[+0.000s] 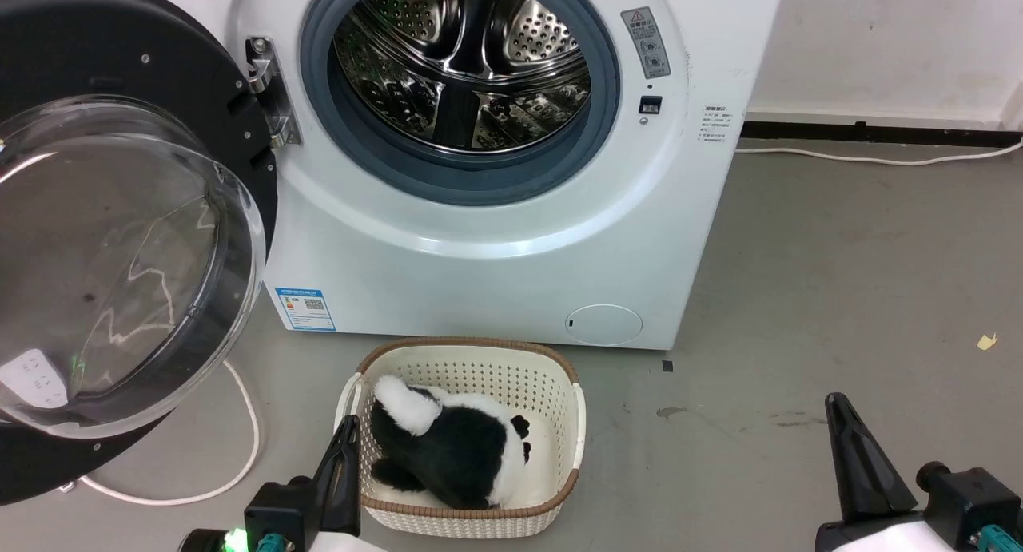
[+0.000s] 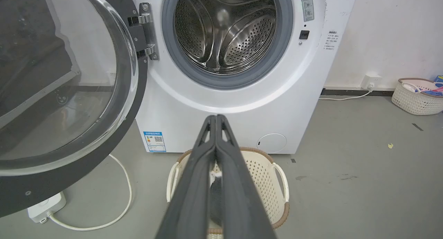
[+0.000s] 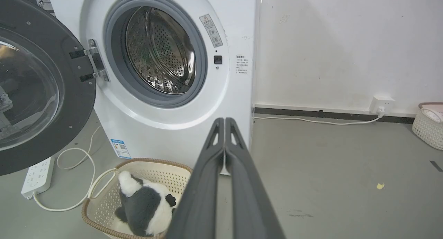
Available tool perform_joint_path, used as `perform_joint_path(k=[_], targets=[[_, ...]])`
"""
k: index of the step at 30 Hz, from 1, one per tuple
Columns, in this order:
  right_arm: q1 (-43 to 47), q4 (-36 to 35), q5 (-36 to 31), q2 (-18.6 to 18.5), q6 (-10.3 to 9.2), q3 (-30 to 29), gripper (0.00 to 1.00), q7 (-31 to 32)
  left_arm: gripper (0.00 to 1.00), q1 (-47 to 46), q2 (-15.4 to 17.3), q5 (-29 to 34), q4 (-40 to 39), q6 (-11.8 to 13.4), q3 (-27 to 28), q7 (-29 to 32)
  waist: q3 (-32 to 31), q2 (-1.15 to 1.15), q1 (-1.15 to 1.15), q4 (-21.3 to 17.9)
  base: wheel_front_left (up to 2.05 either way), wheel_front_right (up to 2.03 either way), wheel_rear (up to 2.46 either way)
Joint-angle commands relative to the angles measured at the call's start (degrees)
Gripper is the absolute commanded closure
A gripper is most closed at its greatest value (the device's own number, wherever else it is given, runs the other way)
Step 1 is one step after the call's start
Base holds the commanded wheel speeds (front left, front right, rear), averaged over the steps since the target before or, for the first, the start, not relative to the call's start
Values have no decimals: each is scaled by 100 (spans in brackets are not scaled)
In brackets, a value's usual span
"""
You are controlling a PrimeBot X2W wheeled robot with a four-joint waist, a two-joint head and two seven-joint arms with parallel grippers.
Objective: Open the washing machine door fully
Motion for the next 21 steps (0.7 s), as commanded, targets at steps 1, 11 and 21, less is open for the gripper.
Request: perform_joint_path(k=[1, 11, 21], targets=[[-80, 9, -46, 6, 1, 15, 100, 36, 100, -40, -37, 81, -33, -39, 64, 37, 1, 0, 0, -3, 0, 0, 0], [-125, 15, -103, 8, 1, 36, 100, 138, 100, -57, -93, 187, -90, -118, 190, 154, 8, 0, 0, -19, 0, 0, 0], [-171, 20, -159, 10, 2, 57, 100, 239, 100, -74, -149, 293, -148, -198, 316, 270, 15, 0, 0, -36, 0, 0, 0]])
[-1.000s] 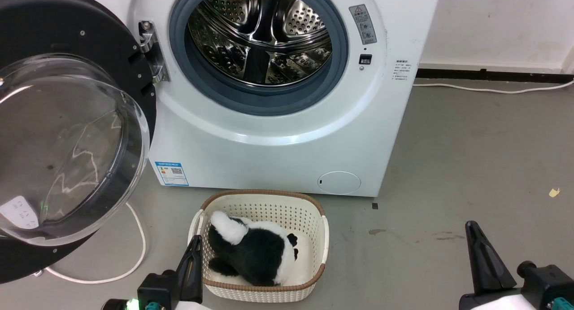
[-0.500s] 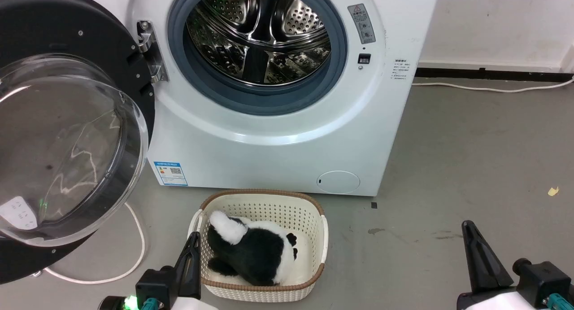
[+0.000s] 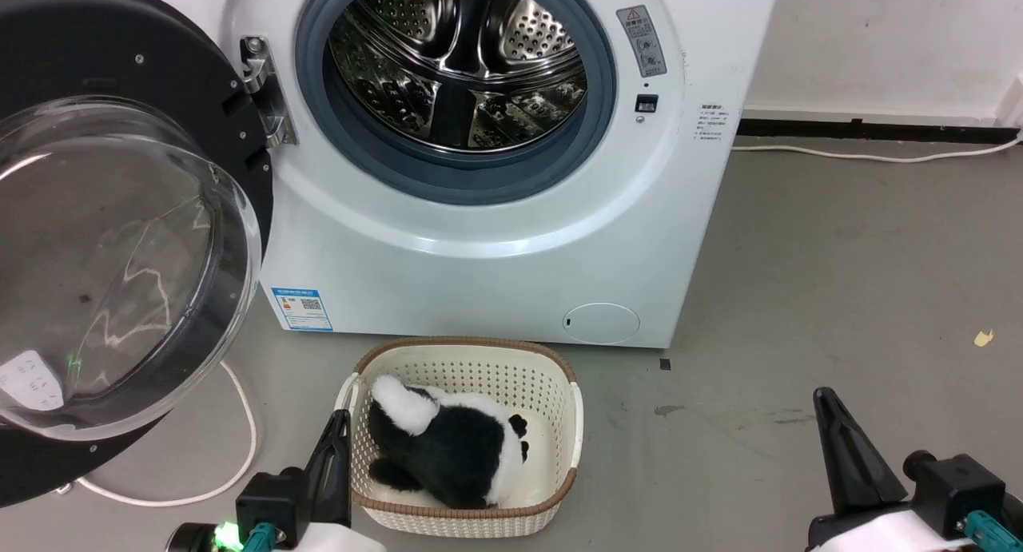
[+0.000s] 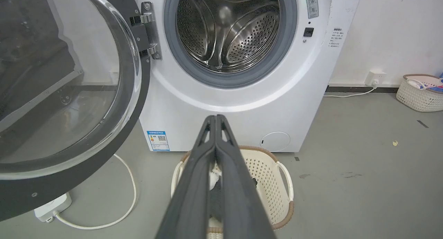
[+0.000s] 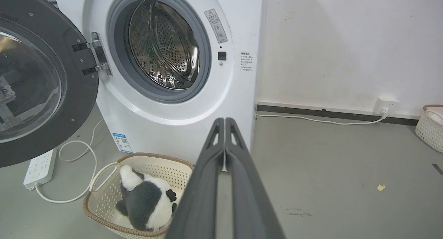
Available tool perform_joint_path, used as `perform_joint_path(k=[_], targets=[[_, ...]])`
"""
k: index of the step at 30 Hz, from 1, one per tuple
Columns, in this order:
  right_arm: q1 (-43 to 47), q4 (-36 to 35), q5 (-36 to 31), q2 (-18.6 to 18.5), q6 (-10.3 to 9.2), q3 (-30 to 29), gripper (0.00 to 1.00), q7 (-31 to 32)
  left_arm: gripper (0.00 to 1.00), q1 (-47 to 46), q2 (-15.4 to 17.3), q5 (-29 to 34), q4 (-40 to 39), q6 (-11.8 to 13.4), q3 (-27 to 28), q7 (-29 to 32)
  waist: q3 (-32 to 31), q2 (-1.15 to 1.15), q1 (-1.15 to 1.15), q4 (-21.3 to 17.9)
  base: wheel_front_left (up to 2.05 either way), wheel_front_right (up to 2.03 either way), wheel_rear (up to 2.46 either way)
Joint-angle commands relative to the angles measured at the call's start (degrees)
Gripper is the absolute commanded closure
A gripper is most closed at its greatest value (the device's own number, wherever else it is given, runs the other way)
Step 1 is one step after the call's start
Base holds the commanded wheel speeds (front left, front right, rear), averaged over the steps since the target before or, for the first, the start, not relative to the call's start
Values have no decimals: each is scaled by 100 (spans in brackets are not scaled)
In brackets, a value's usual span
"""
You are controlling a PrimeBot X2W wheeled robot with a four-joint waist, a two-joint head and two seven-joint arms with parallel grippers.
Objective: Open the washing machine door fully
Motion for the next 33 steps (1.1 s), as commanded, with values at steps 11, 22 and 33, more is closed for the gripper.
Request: perform_joint_path(k=[11, 22, 33], targets=[[-115, 18, -106, 13, 2, 28, 100, 147, 100, -91, -103, 173, -104, -125, 170, 151, 8, 0, 0, -20, 0, 0, 0], [-165, 24, -168, 15, 2, 51, 100, 259, 100, -109, -165, 290, -168, -213, 309, 280, 16, 0, 0, -37, 0, 0, 0], [-215, 30, -230, 17, 3, 74, 100, 370, 100, -128, -226, 406, -232, -300, 447, 408, 23, 0, 0, -55, 0, 0, 0]])
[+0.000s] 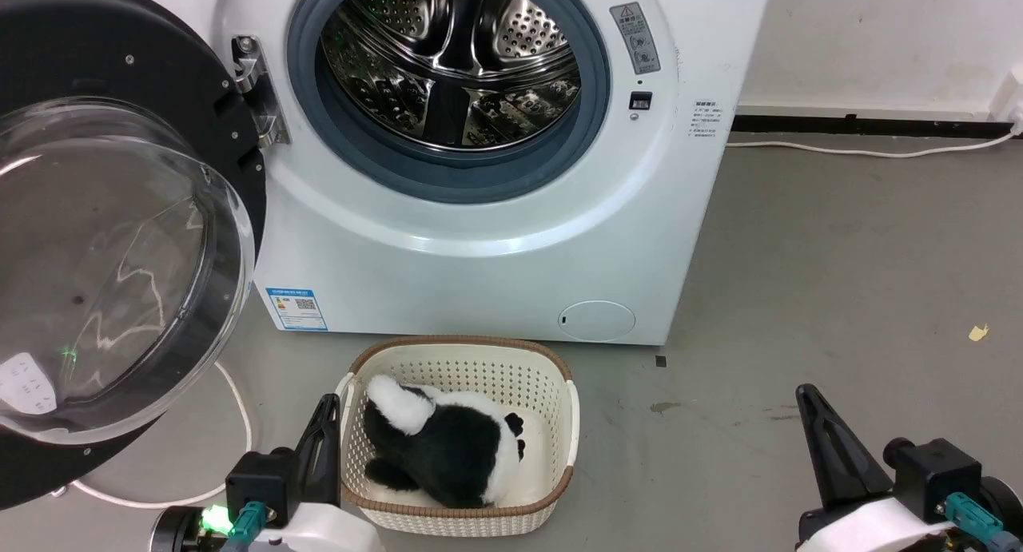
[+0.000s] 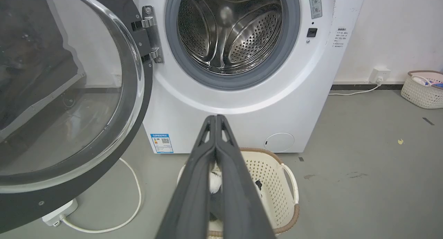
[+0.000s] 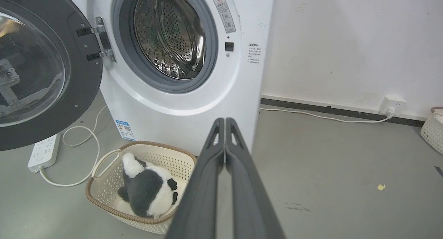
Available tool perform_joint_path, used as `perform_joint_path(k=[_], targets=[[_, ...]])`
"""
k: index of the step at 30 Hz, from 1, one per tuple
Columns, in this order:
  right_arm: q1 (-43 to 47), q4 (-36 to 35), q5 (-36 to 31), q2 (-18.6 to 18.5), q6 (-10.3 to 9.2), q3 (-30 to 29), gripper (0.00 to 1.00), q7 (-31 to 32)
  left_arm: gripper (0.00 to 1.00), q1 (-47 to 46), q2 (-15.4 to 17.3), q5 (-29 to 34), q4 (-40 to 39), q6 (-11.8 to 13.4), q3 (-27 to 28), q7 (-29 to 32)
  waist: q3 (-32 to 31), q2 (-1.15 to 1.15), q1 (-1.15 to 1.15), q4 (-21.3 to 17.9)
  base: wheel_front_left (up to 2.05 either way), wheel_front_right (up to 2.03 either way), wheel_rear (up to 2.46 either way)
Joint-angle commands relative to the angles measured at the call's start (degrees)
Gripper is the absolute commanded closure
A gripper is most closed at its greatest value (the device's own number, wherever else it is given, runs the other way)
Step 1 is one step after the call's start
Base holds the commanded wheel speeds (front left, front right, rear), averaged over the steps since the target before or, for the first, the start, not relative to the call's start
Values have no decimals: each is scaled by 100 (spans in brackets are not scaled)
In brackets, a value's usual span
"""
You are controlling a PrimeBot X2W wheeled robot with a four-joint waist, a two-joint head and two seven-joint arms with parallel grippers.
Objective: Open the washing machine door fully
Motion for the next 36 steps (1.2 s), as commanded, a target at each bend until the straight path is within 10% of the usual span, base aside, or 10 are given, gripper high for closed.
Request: perform_joint_path(k=[1, 36], targets=[[-81, 15, -61, 16, 3, 14, 100, 30, 100, -51, -47, 63, -45, -36, 50, 33, 1, 0, 0, -2, 0, 0, 0], [-240, 35, -259, 23, 4, 88, 100, 384, 100, -110, -244, 434, -248, -314, 491, 441, 25, 0, 0, -59, 0, 0, 0]])
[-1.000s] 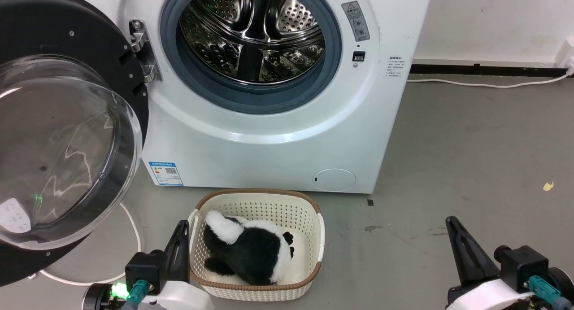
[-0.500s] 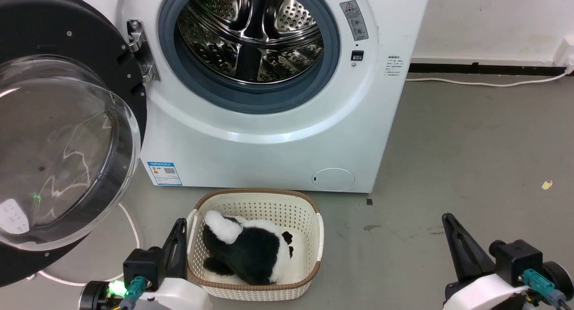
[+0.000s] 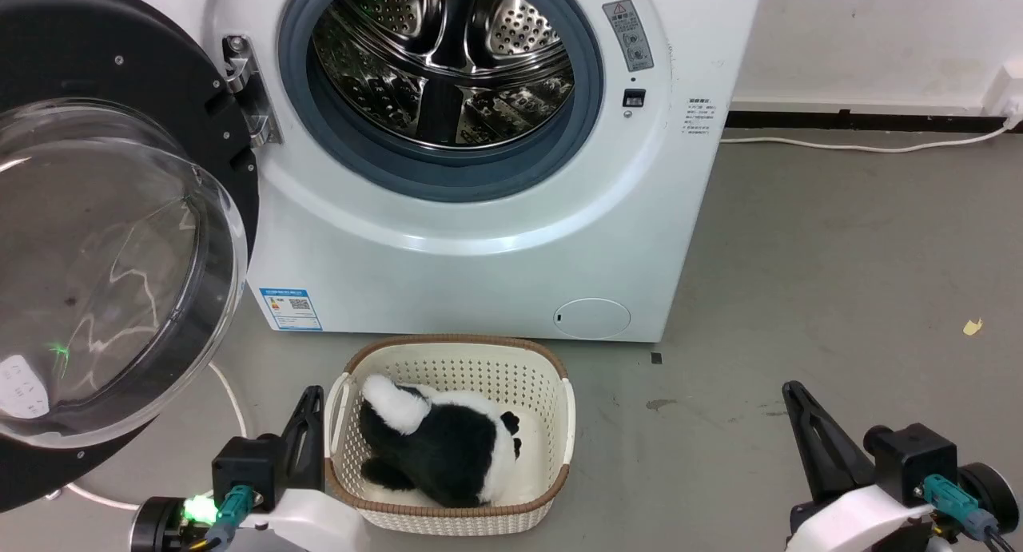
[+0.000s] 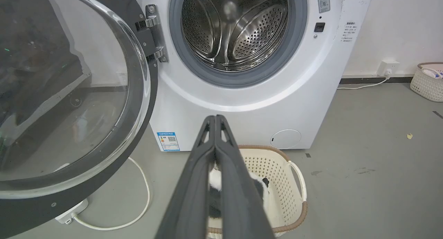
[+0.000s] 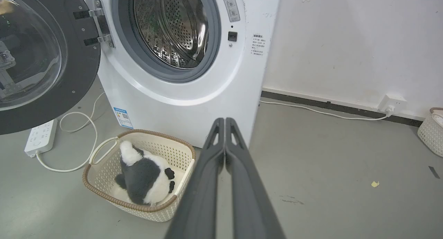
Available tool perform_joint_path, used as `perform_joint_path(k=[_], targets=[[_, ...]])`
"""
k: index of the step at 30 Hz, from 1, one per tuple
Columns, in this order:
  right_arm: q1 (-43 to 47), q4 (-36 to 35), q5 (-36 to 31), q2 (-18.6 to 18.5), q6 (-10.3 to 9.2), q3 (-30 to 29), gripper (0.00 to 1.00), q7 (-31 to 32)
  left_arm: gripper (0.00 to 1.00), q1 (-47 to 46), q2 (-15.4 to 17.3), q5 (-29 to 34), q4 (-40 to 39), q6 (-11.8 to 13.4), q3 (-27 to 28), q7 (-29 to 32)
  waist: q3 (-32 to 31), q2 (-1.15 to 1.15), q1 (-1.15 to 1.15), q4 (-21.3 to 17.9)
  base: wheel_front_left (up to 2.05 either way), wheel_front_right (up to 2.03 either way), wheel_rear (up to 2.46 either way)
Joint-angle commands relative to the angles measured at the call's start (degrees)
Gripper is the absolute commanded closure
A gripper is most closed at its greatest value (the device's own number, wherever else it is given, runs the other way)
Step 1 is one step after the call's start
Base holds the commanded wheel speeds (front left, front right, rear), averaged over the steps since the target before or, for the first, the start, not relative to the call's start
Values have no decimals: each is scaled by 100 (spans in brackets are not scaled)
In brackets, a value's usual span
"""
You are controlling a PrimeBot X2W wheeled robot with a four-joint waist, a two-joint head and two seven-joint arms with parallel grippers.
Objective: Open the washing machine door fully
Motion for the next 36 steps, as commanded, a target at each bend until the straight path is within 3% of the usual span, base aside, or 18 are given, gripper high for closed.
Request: perform_joint_path(k=[1, 36], targets=[[-111, 17, -34, 23, 4, 15, 100, 34, 100, -86, -44, 58, -40, -29, 47, 28, 1, 0, 0, -1, 0, 0, 0], [-166, 24, -102, 26, 5, 40, 100, 154, 100, -106, -111, 184, -109, -124, 197, 166, 9, 0, 0, -21, 0, 0, 0]])
